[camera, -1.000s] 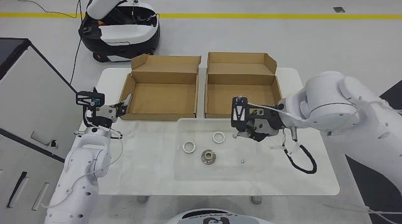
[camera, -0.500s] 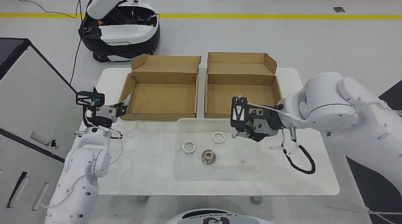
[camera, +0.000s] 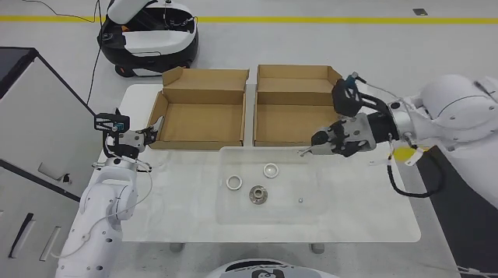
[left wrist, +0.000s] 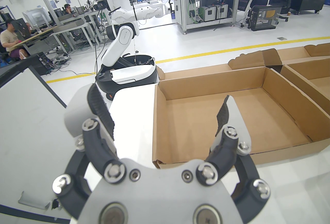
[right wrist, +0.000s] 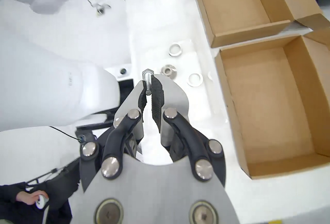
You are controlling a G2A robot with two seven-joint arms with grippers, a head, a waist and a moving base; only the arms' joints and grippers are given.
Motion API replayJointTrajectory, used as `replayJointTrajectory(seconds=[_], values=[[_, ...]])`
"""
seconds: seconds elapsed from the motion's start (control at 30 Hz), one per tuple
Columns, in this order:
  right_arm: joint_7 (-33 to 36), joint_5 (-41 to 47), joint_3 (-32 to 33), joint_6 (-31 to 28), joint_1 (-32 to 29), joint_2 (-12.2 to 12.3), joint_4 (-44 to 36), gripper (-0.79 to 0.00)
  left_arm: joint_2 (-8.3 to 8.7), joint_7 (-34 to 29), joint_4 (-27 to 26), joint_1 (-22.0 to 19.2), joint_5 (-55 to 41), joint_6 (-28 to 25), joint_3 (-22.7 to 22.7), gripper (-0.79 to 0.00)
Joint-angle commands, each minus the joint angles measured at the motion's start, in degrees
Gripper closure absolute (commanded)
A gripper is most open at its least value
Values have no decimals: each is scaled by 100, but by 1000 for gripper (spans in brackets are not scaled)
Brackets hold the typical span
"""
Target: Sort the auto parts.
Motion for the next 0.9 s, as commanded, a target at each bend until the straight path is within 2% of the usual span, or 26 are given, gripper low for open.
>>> replayJointTrajectory(seconds=[0.0, 0.2, 0.4, 0.6, 0.87], values=[[-6, 577, 171, -6, -97, 90, 34, 0, 0, 0, 0, 0, 0, 0, 0, -785], [32, 1857, 414, 31, -303, 268, -33, 0, 0, 0, 0, 0, 0, 0, 0, -785], [193, 3102, 433, 191, -266, 257, -141, 0, 0, 0, 0, 0, 0, 0, 0, -785], [567, 4433, 507, 564, -88, 26, -130, 0, 0, 0, 0, 0, 0, 0, 0, -785], [1296, 5486, 817, 1293, 54, -505, 74, 0, 0, 0, 0, 0, 0, 0, 0, -785]])
